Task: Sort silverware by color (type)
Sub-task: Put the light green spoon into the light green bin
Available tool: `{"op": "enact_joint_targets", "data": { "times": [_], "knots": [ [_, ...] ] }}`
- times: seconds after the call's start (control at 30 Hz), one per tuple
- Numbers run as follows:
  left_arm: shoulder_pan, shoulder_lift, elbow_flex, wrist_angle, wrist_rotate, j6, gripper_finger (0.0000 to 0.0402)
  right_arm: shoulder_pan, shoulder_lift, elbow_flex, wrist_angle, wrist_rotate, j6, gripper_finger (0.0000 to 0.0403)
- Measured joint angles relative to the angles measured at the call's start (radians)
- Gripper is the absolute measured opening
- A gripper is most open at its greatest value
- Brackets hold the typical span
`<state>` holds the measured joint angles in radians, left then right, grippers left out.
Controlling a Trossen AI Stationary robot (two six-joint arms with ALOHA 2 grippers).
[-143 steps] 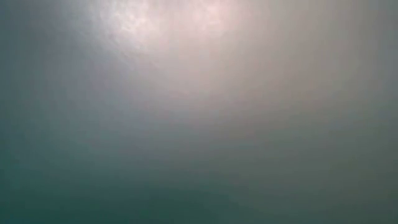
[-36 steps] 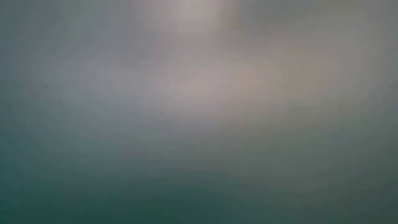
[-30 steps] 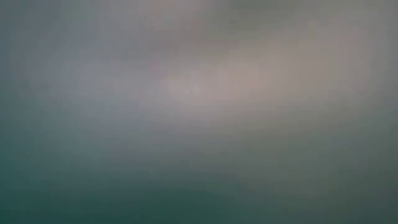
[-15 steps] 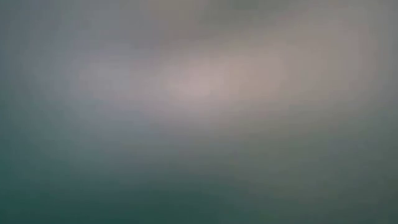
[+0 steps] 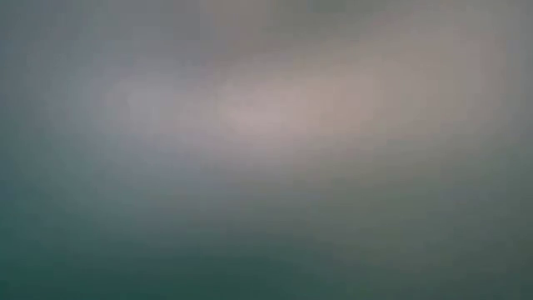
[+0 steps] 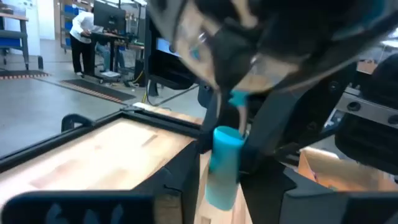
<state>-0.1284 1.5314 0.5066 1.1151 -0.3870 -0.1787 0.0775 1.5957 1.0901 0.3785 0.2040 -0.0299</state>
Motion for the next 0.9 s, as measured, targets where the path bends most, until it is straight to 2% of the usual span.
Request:
{"op": "enact_joint_targets", "data": {
  "times": [0.17,0.27,0.37,0.53,0.77,0.9],
  "knots": [
    [0.0,0.0,0.021,-0.037,-0.008,-0.003,0.0119,0.001,-0.001,0.001,0.003,-0.001,-0.002,0.0024],
    [0.0,0.0,0.022,-0.074,-0.036,-0.005,0.0124,0.0,0.001,0.001,-0.003,0.004,-0.012,0.0024],
    [0.0,0.0,0.021,-0.098,-0.046,-0.007,0.0107,0.0,0.003,0.004,-0.01,0.009,-0.023,0.0024],
    [0.0,-0.005,0.02,-0.103,-0.049,-0.006,0.0039,-0.001,0.003,0.022,-0.03,0.014,-0.05,0.0024],
    [0.001,-0.01,0.021,-0.111,-0.052,-0.014,0.004,-0.001,0.001,0.062,-0.112,0.067,-0.075,0.0022],
    [0.003,-0.01,0.021,-0.114,-0.03,-0.021,0.004,-0.008,-0.001,0.117,-0.232,0.071,-0.076,0.0022]
  ]
}}
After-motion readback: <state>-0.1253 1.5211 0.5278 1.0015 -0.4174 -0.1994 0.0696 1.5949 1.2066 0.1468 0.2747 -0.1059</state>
